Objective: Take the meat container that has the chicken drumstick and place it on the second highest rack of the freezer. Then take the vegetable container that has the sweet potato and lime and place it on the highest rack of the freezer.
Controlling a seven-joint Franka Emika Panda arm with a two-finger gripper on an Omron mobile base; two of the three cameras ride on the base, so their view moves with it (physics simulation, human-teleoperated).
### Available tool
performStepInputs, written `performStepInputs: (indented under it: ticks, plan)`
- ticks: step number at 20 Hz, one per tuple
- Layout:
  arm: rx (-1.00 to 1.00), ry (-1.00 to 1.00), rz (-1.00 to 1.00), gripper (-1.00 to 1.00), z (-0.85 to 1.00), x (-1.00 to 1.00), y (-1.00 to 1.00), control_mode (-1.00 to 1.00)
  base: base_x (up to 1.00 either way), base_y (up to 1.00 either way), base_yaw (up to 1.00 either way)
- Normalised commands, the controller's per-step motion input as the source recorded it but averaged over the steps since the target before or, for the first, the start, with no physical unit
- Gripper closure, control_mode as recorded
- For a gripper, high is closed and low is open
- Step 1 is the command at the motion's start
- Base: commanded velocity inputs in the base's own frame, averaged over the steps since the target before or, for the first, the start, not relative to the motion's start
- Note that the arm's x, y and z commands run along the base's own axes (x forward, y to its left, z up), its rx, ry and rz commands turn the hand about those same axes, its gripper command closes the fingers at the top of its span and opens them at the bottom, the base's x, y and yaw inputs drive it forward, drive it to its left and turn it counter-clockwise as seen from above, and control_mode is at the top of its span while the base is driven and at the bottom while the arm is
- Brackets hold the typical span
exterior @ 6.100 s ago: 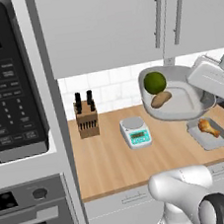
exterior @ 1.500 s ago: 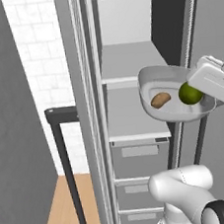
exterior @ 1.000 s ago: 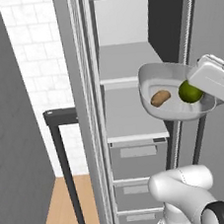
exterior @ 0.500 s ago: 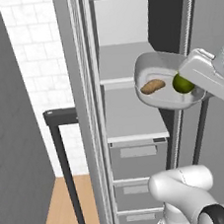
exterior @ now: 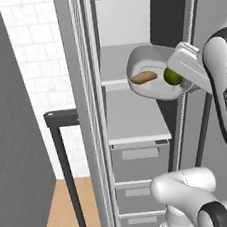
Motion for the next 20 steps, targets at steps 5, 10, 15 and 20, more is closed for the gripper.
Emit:
performStepInputs:
  ticks: [5,10,15,20]
  plan:
    - [-0.01,0.02,-0.04,1.00,0.00,0.72,0.09,-1.00,0.00,0.00,0.00]
    - [0.00,0.00,-0.08,1.00,-0.01,0.43,0.00,-1.00,0.00,0.00,0.00]
    - [-0.02,0.00,-0.12,1.00,-0.17,0.41,0.02,-1.00,0.00,0.00,0.00]
    - [-0.03,0.00,-0.13,1.00,-0.24,0.40,0.13,-1.00,0.00,0.00,0.00]
